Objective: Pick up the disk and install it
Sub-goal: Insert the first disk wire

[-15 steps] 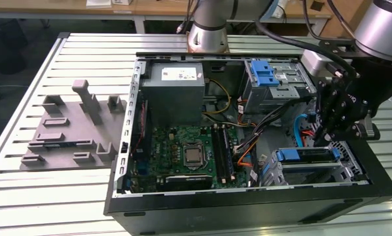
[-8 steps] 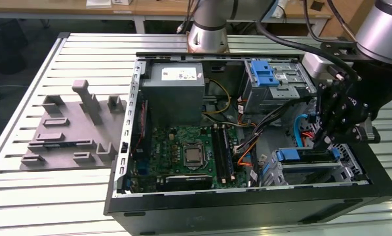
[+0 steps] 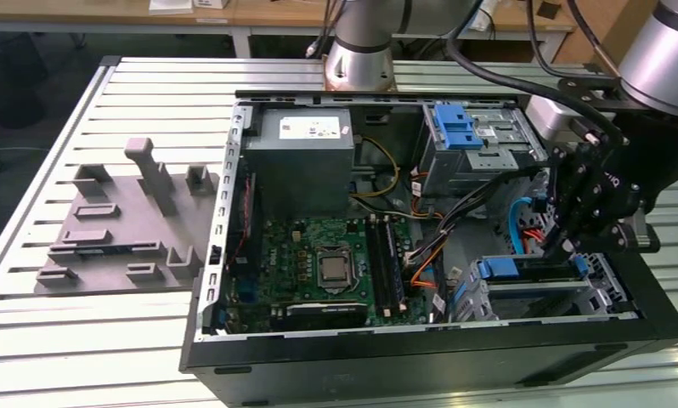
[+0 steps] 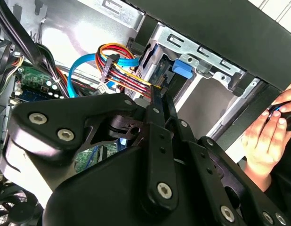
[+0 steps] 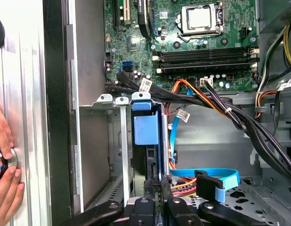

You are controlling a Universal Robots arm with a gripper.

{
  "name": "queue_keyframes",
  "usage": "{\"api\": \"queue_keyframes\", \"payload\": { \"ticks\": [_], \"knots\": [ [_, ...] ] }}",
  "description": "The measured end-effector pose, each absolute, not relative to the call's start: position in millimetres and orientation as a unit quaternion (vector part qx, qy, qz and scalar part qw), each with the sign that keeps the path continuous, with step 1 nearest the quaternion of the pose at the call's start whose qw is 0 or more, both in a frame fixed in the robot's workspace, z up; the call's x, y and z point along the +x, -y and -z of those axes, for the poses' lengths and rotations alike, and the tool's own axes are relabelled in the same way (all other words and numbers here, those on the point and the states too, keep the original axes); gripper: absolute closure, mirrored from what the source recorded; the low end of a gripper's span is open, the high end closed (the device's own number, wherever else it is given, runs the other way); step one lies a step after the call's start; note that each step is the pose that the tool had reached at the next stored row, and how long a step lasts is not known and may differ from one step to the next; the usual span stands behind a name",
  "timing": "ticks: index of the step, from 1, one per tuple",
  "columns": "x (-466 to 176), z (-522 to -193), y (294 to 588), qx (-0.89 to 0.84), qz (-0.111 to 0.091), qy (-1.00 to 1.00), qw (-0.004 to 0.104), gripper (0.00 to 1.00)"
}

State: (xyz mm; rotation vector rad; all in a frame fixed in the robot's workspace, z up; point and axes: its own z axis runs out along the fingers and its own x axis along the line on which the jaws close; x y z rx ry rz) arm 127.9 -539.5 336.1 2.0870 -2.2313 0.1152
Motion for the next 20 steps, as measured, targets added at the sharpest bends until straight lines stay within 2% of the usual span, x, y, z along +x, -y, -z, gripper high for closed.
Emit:
{"api": "queue_keyframes", "payload": {
  "ticks": [20],
  "knots": [
    [130.9,-331.1,539.5,0.682,-0.034,0.729,0.046,0.83]
  ]
}}
